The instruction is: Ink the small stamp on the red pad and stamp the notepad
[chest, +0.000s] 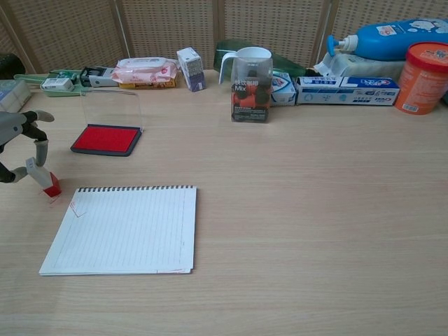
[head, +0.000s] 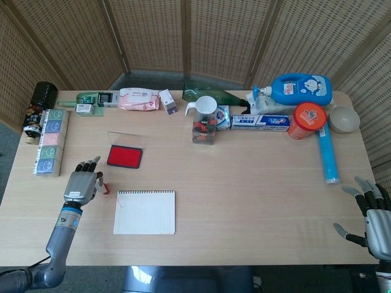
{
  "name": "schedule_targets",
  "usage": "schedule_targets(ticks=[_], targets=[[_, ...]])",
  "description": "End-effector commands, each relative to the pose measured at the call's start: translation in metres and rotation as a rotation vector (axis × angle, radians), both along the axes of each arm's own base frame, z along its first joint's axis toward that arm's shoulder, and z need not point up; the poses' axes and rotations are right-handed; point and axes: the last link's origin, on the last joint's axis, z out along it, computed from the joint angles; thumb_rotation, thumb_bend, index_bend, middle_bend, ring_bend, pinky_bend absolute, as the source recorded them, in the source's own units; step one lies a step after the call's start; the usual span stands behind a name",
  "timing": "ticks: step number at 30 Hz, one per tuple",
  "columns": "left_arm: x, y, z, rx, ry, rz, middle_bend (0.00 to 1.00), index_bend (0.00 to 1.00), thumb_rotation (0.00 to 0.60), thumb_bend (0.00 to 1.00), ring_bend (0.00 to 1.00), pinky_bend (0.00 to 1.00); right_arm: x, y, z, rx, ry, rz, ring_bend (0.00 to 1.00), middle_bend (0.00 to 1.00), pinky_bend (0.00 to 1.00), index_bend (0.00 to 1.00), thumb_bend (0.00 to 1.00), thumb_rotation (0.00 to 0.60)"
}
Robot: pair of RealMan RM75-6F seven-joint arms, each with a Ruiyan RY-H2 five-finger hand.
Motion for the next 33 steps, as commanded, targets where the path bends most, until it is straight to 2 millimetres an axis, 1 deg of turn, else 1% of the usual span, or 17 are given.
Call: schedule_targets(ticks=[1,6,9,11,13,18,25,29,33], targets=[[0.001,0.0,0.001,0.002,-0.003,-0.001,0.0,0.6,0.6,0.41,0.11,0.11,0.0,0.0,0.0,0.0,-0.001,0.0,0.04,0.08,0.0,0.22,0.07,0.6],[0.006,0.003,0.009,0.019,-0.017,-0.015,0.0,0.6,0.6,0.41,0.11,0.11,0.0,0.0,0.0,0.002,-0.001,0.0,0.04,0.08,0.0,0.22,0.07,0.6],[0.01,0.008,0.017,0.039,-0.025,-0.026,0.0,0.6,0.6,0.41,0.11,0.11,0.0,0.0,-0.001,0.005,0.0,0.001,0.04,0.08,0.0,0.22,0.07,0.6],[0.014,0.014,0.022,0.055,-0.027,-0.035,0.0,0.6,0.6,0.41,0.11,0.11,0.0,0.0,-0.002,0.007,0.001,0.0,0.04,0.08,0.0,0.22,0.07,0.6],[0.018,0.024,0.03,0.078,-0.032,-0.043,0.0,0.6,0.6,0.41,0.11,0.11,0.0,0.0,-0.002,0.009,0.002,-0.001,0.04,0.08,0.0,0.22,0.07,0.6],[0.021,0.041,0.036,0.111,-0.046,-0.051,0.0,0.6,0.6,0.41,0.11,0.11,-0.001,0.0,-0.003,0.011,0.004,-0.004,0.04,0.08,0.0,0.22,0.07,0.6],[0.023,0.057,0.031,0.122,-0.072,-0.033,0.0,0.6,0.6,0.41,0.11,0.11,-0.002,-0.002,-0.005,0.018,0.009,-0.012,0.04,0.08,0.0,0.22,0.07,0.6],[0.025,0.065,0.023,0.132,-0.081,-0.023,0.0,0.6,0.6,0.41,0.11,0.11,-0.003,-0.002,-0.007,0.027,0.01,-0.019,0.04,0.09,0.0,0.22,0.07,0.6],[0.028,0.072,0.01,0.136,-0.079,-0.009,0.0,0.6,0.6,0.41,0.11,0.11,-0.006,-0.003,-0.008,0.032,0.015,-0.029,0.04,0.09,0.0,0.22,0.07,0.6]])
